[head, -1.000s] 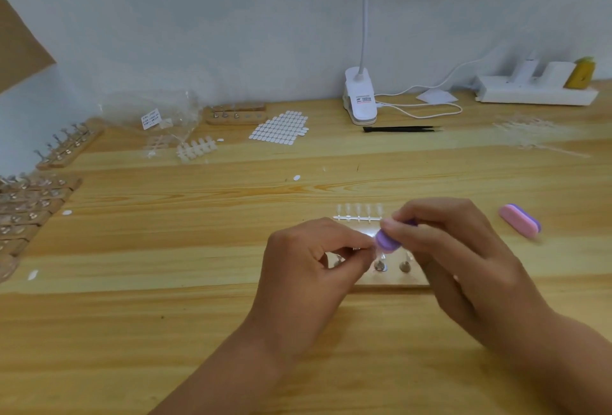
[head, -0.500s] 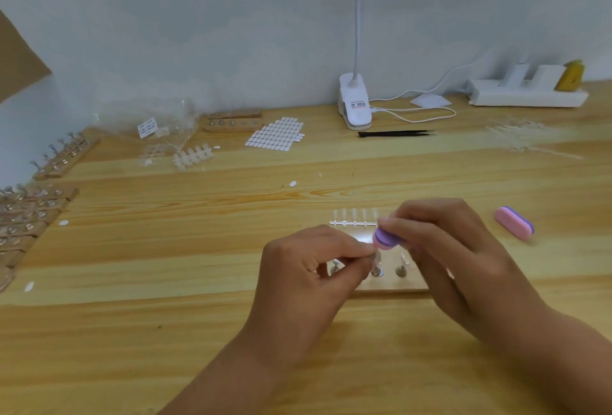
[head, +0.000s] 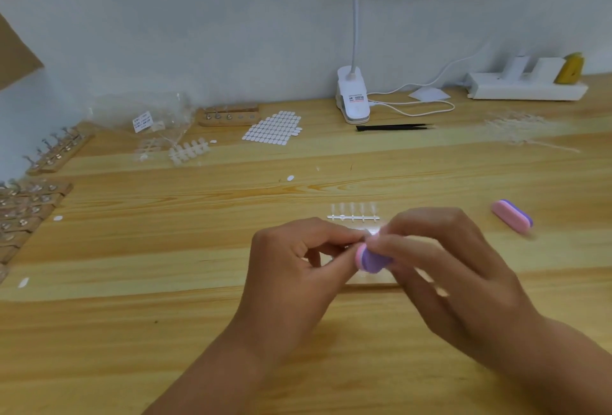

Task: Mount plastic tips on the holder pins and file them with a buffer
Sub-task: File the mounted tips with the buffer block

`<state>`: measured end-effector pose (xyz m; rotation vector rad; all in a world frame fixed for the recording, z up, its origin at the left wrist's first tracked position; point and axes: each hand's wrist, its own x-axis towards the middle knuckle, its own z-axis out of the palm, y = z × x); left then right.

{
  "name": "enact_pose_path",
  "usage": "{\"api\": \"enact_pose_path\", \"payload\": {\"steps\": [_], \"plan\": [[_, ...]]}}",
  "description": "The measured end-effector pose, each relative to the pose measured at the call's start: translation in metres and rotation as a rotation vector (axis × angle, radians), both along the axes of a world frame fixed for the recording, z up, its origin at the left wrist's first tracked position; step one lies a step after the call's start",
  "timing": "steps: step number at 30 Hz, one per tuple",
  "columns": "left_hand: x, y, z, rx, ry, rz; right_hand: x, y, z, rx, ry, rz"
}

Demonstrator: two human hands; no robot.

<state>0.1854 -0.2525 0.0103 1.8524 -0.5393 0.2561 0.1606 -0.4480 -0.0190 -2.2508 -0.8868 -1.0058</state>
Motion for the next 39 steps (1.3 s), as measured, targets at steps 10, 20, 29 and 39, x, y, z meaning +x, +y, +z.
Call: {"api": "enact_pose_path", "payload": {"steps": [10, 20, 29, 39], "plan": [[0.001, -0.002, 0.003, -0.195, 0.149, -0.116, 0.000, 0.004, -0.001, 0.064, -0.031, 0.005], [0.002, -0.001, 0.003, -0.260, 0.252, -0.210, -0.001, 0.004, 0.000, 0.084, -0.051, 0.008], [0.003, -0.001, 0.002, -0.269, 0.345, -0.271, -0.002, 0.004, 0.001, 0.114, -0.066, 0.022], [0.003, -0.001, 0.001, -0.281, 0.358, -0.294, -0.004, 0.004, 0.003, 0.107, -0.073, 0.033]]}}
